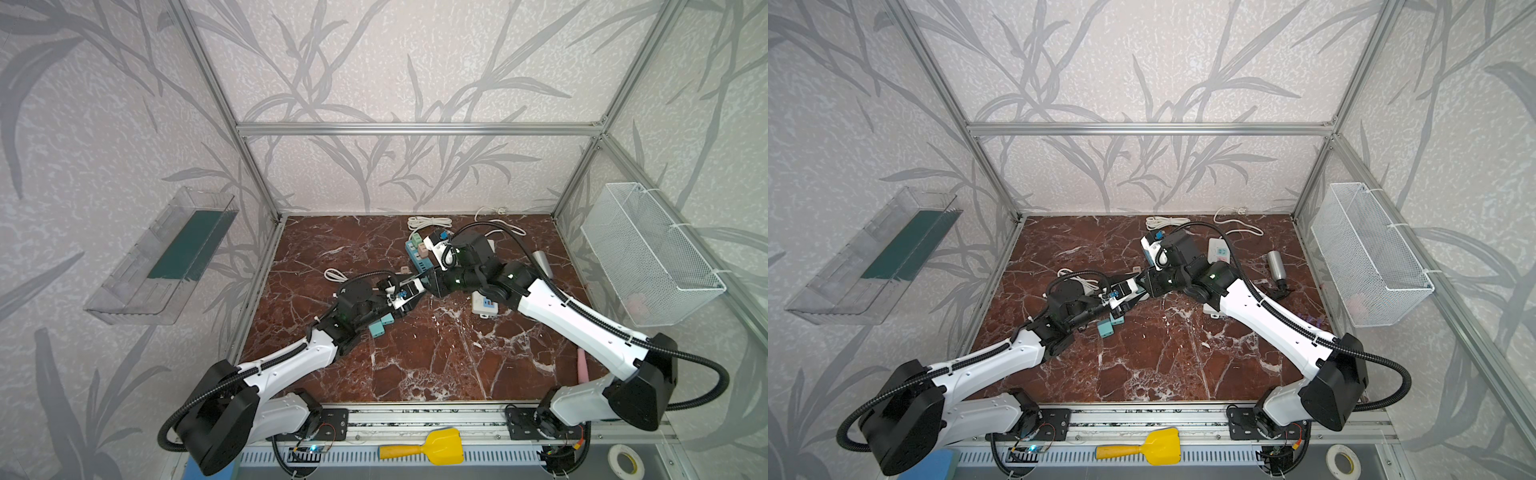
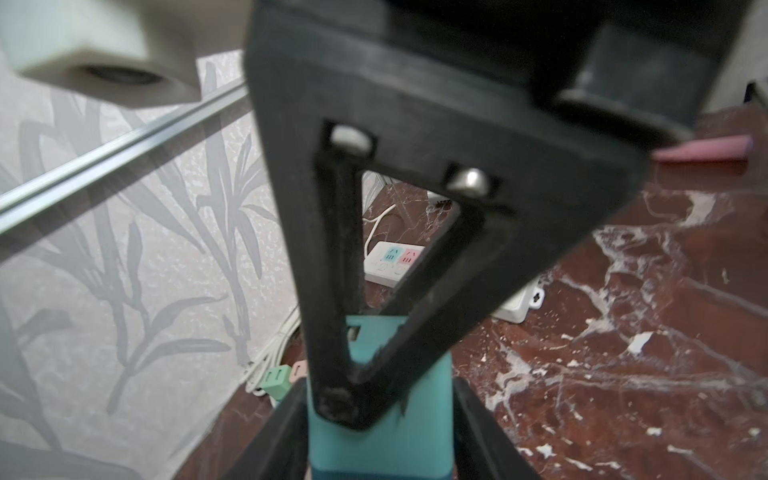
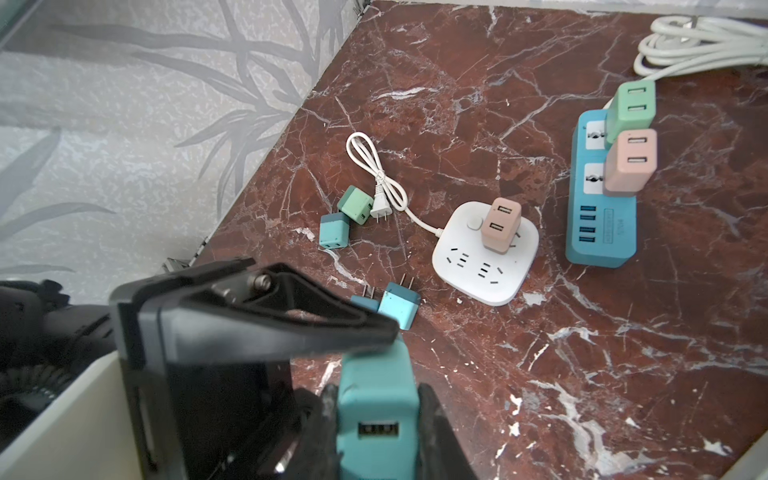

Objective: Insert the plug
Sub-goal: 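Bring teal adapter to right gripper while right gripper closes on it, then open left gripper and withdraw while right gripper carries the teal adapter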

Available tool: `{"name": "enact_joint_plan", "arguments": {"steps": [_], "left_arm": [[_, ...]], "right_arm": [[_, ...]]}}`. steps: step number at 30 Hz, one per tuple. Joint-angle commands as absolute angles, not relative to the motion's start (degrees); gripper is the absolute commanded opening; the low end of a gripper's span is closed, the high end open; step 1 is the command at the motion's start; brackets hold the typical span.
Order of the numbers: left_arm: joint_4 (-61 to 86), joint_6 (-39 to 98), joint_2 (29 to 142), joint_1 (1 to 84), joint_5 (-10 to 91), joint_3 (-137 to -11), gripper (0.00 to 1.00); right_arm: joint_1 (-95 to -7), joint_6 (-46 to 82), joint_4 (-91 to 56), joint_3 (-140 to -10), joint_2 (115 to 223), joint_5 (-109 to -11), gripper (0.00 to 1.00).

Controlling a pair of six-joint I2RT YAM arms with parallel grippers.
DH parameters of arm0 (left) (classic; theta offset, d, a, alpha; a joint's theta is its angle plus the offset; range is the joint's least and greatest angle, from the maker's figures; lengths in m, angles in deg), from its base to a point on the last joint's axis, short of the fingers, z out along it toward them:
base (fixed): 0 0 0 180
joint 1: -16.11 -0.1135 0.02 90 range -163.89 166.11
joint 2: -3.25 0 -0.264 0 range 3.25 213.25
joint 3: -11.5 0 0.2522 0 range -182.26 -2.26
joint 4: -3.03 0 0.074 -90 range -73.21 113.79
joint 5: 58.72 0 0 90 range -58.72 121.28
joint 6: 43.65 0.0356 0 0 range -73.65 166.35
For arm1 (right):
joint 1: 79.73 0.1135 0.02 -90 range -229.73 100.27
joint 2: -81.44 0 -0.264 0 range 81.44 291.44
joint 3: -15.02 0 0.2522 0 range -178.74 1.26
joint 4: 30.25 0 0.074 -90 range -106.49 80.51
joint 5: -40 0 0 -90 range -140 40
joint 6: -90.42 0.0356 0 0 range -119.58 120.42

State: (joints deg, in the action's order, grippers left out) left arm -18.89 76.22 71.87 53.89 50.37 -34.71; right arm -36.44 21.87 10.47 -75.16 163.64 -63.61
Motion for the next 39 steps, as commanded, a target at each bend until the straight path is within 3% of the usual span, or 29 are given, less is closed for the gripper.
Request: {"name": "enact_joint_plan", "arguments": {"steps": [1,6,12,15,19,26,32,39], "left_arm": [[-23.6,74.8,71.7,54.1,45.8,-35.4,0.99],[-31.2,66.6,71.5,53.9,35.6,-34.9,0.99],[-39.7,49.1,70.7,52.0,11.2,-35.7,0.99],[-28.2,32.8,66.9,47.8,0.1,-37.8,0.99],[2.4,5.4,62.6,37.0,0.2,-42.8,0.99],[-1.9,-5.1,61.4,31.3,-1.0,-37.1,0.99],[-1.5,-3.9,61.5,30.5,-0.1,-37.8,0.99],[-2.0,-4.1,61.8,30.1,2.2,-38.0,0.99]], "right_arm": [[-36.0,22.6,11.6,-77.5,162.1,-60.4,0.0],[-36.1,21.4,13.1,-78.1,160.6,-50.9,0.0],[-36.0,20.3,14.7,-78.6,160.8,-45.0,0.0],[-36.0,20.2,15.7,-79.3,162.6,-44.1,0.0],[-35.7,20.4,14.9,-79.0,163.7,-44.6,0.0],[-35.3,21.2,13.8,-78.6,166.2,-44.7,0.0],[-34.4,21.7,12.0,-79.2,170.4,-44.7,0.0],[-32.0,21.3,22.9,-93.3,183.5,-36.0,0.0]]}}
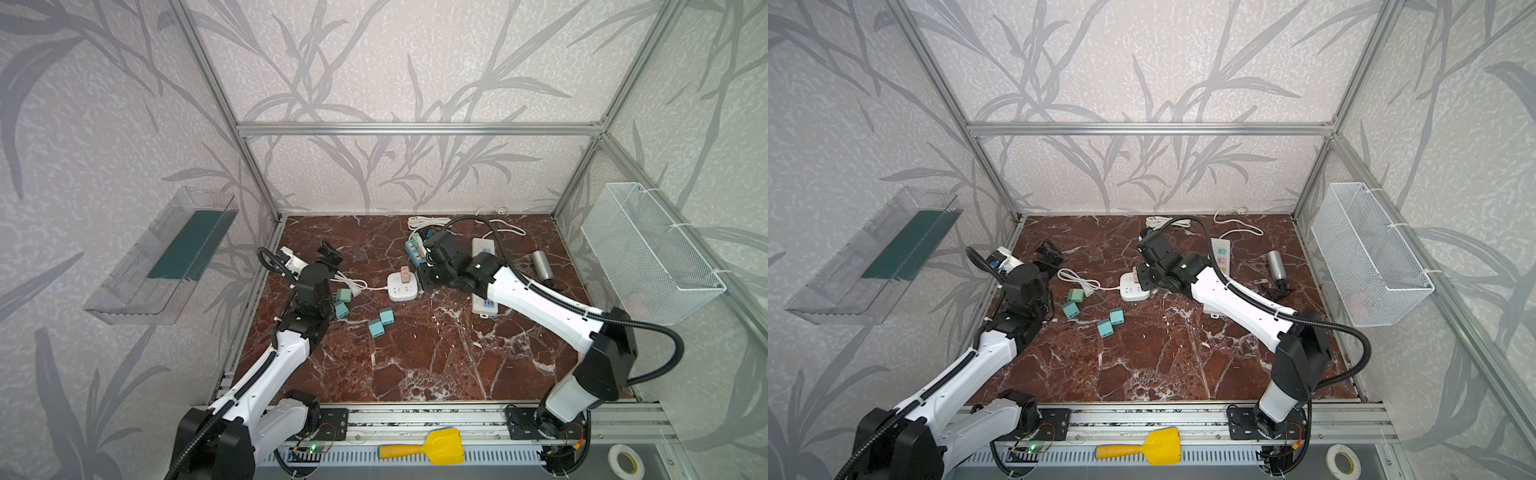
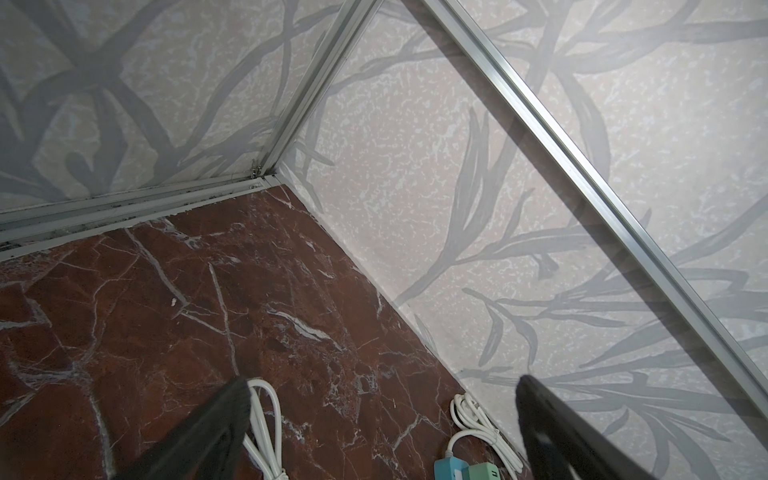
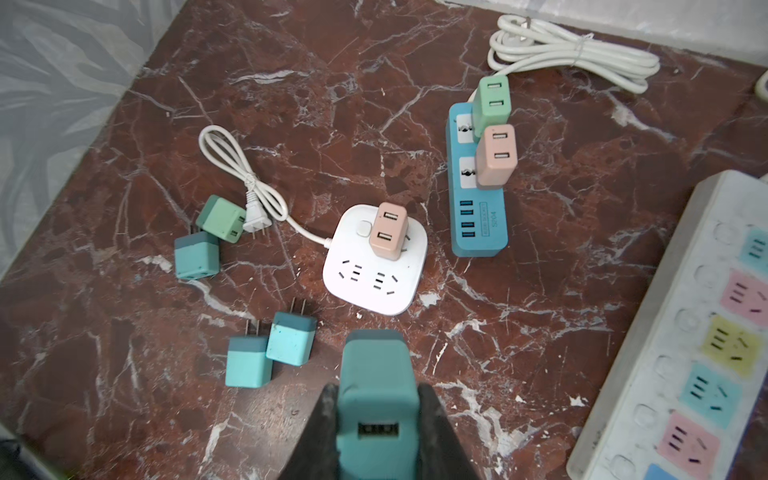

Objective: Insert the plug
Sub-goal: 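Open left gripper and withdraw while right gripper carries the teal adapter, then carry the teal adapter over the white square power cube with right gripper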

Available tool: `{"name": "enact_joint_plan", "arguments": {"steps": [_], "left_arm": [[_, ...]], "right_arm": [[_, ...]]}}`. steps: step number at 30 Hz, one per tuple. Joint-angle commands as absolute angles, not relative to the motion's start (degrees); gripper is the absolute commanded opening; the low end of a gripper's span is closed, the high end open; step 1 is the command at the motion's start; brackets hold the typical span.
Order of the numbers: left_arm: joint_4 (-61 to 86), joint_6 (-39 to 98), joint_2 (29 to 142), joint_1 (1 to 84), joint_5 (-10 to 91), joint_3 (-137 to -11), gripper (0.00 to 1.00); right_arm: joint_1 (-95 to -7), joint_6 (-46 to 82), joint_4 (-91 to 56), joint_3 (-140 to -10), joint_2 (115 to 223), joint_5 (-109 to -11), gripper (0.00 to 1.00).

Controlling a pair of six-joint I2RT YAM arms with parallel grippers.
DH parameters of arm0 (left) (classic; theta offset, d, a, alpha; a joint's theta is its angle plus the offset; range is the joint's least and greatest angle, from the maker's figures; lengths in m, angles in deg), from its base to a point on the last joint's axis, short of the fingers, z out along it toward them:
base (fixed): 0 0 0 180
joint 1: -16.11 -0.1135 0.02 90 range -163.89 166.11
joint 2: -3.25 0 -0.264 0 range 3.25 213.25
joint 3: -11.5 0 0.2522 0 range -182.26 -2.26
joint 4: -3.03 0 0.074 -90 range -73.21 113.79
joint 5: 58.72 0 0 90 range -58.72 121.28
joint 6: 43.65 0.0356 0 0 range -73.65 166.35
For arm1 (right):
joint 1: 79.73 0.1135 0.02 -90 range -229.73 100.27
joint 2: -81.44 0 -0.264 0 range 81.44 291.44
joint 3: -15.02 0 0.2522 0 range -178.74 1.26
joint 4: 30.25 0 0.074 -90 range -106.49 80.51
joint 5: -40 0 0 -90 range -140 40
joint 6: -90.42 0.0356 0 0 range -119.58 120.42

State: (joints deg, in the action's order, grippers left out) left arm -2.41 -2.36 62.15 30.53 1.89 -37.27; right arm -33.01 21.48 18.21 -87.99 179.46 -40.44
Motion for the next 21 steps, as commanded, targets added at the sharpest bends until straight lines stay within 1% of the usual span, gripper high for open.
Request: {"name": "enact_joint_plan", "arguments": {"steps": [1,12,21], "left_arm": [[-2.0,-4.1,61.9,30.0,2.5,-38.0,0.99],[-2.5,-4.4,62.9,28.7,5.3,-38.3,0.98],[-2.5,-5.5,63.3,27.5,7.7,-38.4,0.96]], "right_arm": [[-31.9,21.7,23.7,-95.0,185.1,-36.2,0.0],[-31.0,24.3,29.1,-107.6,199.5,-35.7,0.0],[-30.5,26.1,31.1,-112.8,206.0,-37.1,0.0]]}}
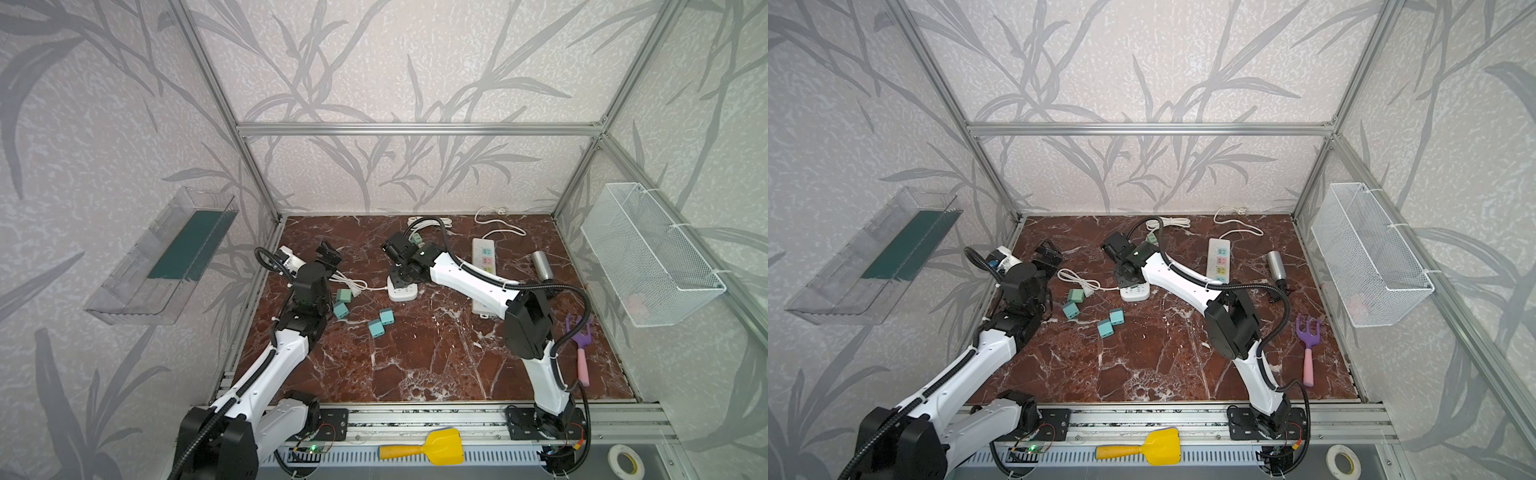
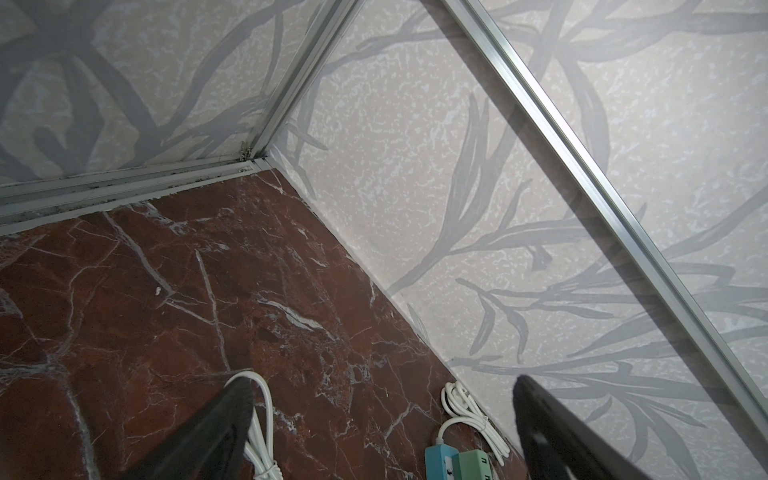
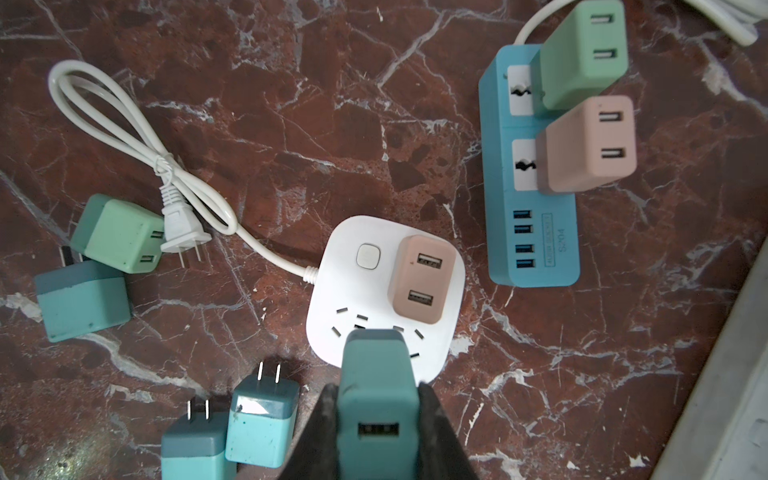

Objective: Insert the plug
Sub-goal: 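Carry the teal adapter over the white square power cube with right gripper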

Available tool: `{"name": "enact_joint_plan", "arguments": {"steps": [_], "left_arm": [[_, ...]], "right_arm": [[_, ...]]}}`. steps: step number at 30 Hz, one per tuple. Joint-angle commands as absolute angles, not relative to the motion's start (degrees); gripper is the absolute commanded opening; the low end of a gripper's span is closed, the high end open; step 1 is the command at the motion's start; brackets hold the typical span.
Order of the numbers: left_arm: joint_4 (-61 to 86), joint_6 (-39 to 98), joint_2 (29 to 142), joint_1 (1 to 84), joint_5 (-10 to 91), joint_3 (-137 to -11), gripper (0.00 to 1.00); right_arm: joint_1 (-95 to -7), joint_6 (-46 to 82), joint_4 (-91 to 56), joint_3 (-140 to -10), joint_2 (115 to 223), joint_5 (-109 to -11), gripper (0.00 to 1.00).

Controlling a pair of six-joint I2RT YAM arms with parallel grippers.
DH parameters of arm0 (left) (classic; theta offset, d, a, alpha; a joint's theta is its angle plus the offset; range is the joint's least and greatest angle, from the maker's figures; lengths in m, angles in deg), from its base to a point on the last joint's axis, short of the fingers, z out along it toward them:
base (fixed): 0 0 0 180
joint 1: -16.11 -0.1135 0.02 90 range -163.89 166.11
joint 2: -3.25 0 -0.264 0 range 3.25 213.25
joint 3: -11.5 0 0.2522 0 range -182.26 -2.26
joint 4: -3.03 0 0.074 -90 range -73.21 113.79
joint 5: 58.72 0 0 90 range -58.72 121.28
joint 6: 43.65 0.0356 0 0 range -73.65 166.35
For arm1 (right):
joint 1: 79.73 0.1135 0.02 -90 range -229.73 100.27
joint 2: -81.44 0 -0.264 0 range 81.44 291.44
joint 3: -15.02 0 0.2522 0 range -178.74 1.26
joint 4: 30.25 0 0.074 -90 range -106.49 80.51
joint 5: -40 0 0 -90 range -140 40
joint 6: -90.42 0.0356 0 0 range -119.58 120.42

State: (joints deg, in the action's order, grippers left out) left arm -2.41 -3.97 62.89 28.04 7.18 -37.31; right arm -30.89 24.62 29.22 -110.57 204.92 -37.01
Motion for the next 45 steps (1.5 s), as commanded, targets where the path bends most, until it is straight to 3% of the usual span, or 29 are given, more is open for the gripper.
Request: {"name": "enact_joint_plan", "arguments": {"steps": [1,31,45], "left_arm": [[-2.5,-5.6,63.5,27.4,7.9,-38.4,0.96],[-2.2,-9.3,65.0,23.8,12.3,-38.8,0.93],[-1.8,-10.9,65.6,23.5,13.6,-39.0,0.93]], "right_arm": [[-30.5,26.5,31.2,-113.2,206.7,-37.4,0.0],[-32.4,31.3,35.1,-117.8,213.5,-41.5,0.0],[-33.1,37.5,44.0,-124.4,218.2,-37.9,0.0]]}}
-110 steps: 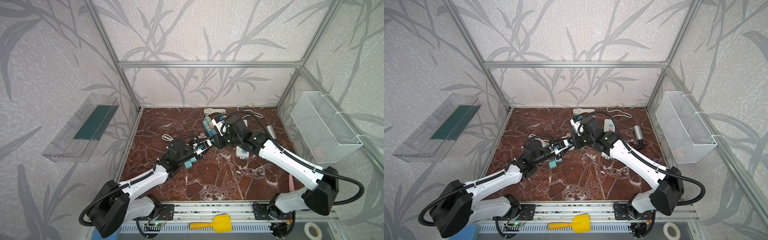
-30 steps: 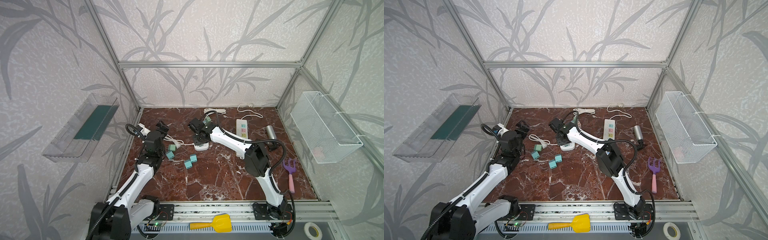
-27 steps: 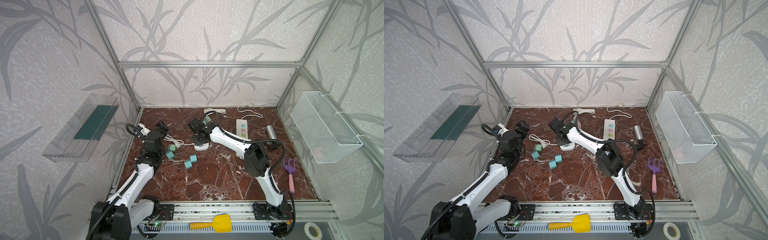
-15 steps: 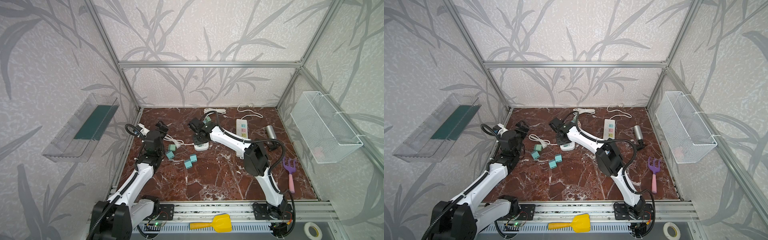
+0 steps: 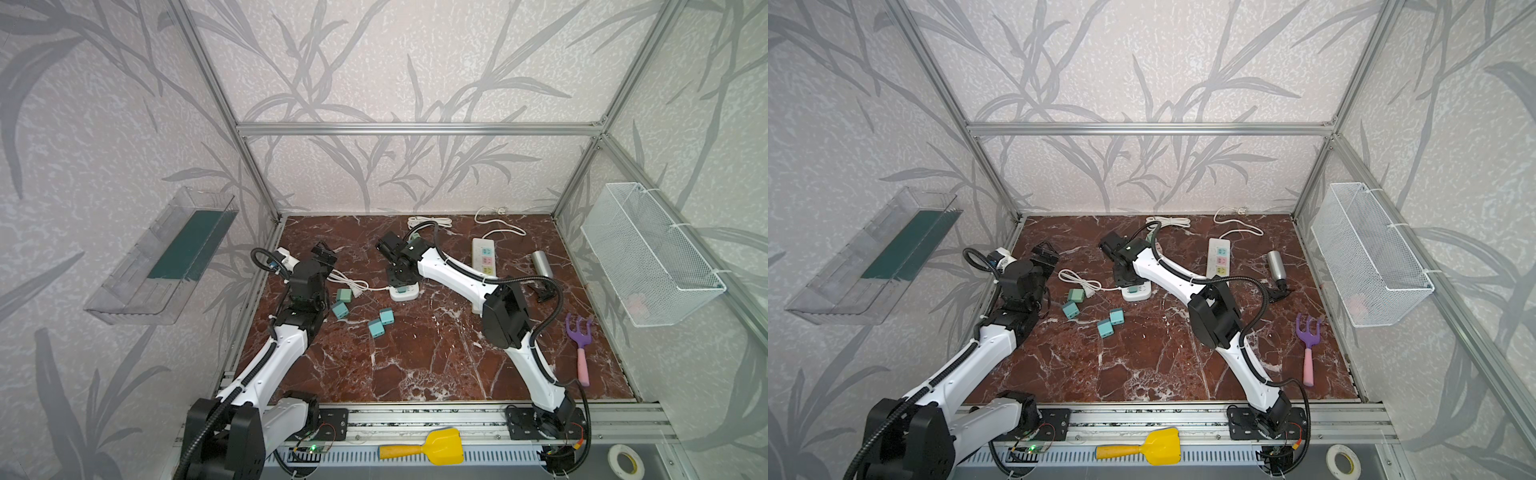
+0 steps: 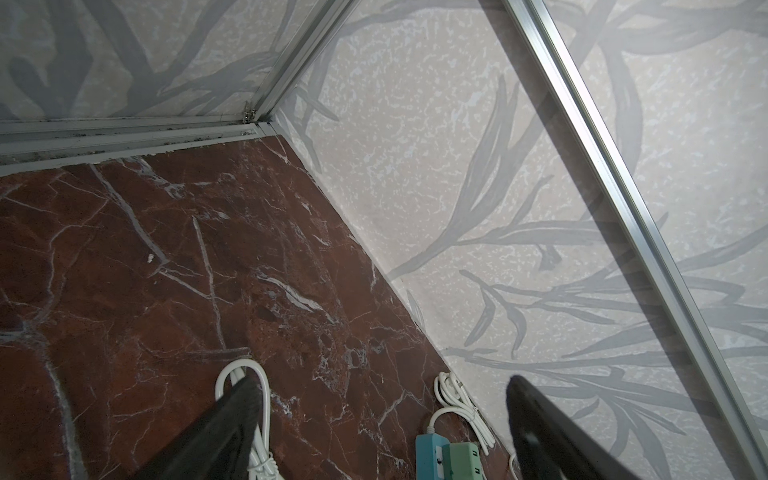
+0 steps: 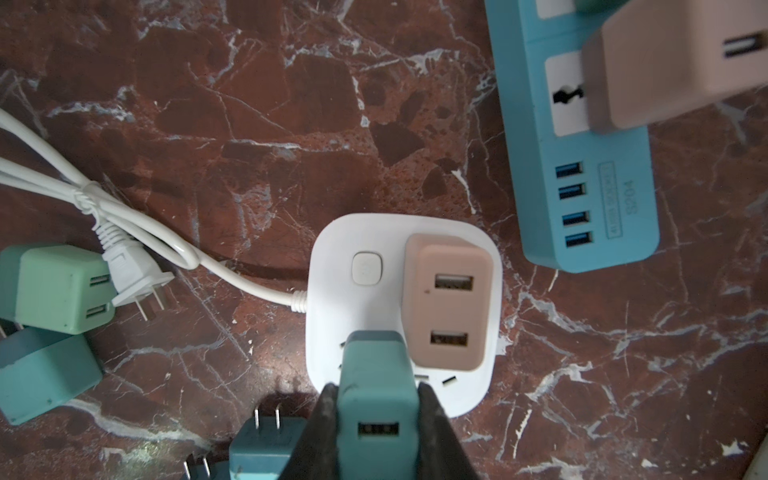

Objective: Insert the plug
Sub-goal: 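Carry the teal adapter over the white square power cube with right gripper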

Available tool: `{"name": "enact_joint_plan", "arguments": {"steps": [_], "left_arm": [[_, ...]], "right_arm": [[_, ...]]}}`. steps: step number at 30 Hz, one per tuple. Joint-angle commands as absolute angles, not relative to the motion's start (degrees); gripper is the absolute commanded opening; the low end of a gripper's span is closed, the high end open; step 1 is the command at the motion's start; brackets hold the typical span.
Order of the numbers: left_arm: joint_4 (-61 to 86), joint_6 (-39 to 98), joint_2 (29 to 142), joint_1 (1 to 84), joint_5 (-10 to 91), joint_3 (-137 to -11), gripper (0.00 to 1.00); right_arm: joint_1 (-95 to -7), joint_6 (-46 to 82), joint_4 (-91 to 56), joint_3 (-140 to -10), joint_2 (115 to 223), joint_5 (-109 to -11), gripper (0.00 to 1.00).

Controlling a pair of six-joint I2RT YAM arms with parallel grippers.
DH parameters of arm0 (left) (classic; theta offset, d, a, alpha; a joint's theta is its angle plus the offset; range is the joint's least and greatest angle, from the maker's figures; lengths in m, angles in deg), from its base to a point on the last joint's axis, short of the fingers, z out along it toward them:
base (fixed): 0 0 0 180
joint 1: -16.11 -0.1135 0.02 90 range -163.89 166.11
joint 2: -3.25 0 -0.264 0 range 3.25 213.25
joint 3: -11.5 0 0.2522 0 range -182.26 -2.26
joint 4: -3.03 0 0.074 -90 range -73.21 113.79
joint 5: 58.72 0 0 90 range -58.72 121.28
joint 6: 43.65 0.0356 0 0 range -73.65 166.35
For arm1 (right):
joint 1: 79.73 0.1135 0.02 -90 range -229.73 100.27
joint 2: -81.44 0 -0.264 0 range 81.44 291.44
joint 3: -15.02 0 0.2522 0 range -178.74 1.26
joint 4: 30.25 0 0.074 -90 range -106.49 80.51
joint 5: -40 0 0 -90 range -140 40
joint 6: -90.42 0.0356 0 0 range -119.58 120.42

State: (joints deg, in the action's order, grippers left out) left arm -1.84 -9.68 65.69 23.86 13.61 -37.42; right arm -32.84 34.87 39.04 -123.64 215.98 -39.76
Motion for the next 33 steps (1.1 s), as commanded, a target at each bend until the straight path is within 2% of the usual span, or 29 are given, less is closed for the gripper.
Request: {"name": "enact_joint_plan", "arguments": {"steps": [1,13,28,30,33], "left_arm": [[-1.7,-10.9,65.6,23.5,13.6,-39.0,0.93],[-1.9,-11.1,65.2,23.5,13.4,-38.7,0.92],[-2.2,-11.0,66.0,23.2,14.1,-38.9,0.93],[-2.2,-11.0,66.1,23.2,14.3,-38.9,0.93],[-2.3,-11.0,66.2,23.0,14.3,-38.9,0.93]], "right_arm": [[-33.3,38.9,43.8,-124.2,218.1,-37.4,0.0],[-33.9,33.9,41.3,-119.8,220.9,-42.1,0.0],[-33.6,32.6,42.2,-117.3,222.3,-42.0,0.0],[-33.3,32.7,42.0,-118.1,221.2,-42.0,0.07],[-32.9,32.4,42.4,-121.4,219.9,-42.7,0.26]]}}
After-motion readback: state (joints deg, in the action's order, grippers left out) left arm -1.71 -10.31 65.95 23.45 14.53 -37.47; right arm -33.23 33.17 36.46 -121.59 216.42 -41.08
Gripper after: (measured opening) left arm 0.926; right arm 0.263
